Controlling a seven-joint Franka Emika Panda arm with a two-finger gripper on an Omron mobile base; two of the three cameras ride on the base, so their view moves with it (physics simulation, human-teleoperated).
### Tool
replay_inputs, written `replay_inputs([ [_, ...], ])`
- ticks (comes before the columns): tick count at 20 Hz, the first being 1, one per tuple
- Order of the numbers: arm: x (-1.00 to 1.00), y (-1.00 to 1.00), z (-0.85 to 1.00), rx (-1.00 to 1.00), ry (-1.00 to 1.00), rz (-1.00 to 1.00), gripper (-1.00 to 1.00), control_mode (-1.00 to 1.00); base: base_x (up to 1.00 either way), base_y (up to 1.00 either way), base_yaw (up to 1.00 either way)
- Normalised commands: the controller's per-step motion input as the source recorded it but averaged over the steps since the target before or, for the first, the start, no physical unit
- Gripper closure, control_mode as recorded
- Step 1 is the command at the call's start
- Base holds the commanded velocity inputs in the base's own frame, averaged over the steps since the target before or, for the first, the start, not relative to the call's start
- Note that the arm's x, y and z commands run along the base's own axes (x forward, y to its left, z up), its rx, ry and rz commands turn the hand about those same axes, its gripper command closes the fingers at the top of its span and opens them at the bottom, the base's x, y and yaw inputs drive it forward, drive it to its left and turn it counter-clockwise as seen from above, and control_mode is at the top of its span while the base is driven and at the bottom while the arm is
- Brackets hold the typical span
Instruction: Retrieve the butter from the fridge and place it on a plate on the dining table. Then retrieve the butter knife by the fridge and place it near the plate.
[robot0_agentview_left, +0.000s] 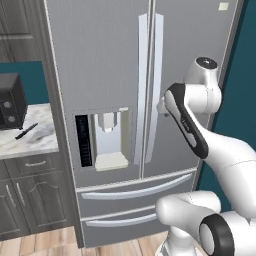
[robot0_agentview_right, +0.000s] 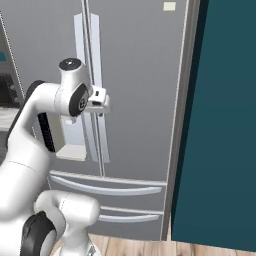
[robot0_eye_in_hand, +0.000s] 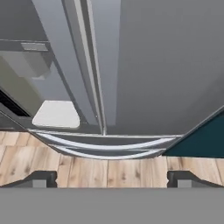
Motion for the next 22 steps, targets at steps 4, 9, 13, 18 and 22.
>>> replay_inputs([
  [4, 0.64, 0.0, -0.06, 0.0, -0.07, 0.0, -1.0, -1.0, 0.0, 0.0, 0.0],
  [9, 0.64, 0.0, -0.09, 0.0, -0.06, 0.0, -1.0, -1.0, 0.0, 0.0, 0.0],
  [13, 0.29, 0.0, 0.0, 0.0, -0.06, 0.0, -1.0, -1.0, 0.0, 0.0, 0.0],
  [18, 0.14, 0.08, 0.0, 0.0, -0.01, 0.0, -1.0, -1.0, 0.0, 0.0, 0.0],
  [22, 0.2, 0.13, -0.03, 0.0, -0.03, 0.0, -1.0, -1.0, 0.0, 0.0, 0.0],
])
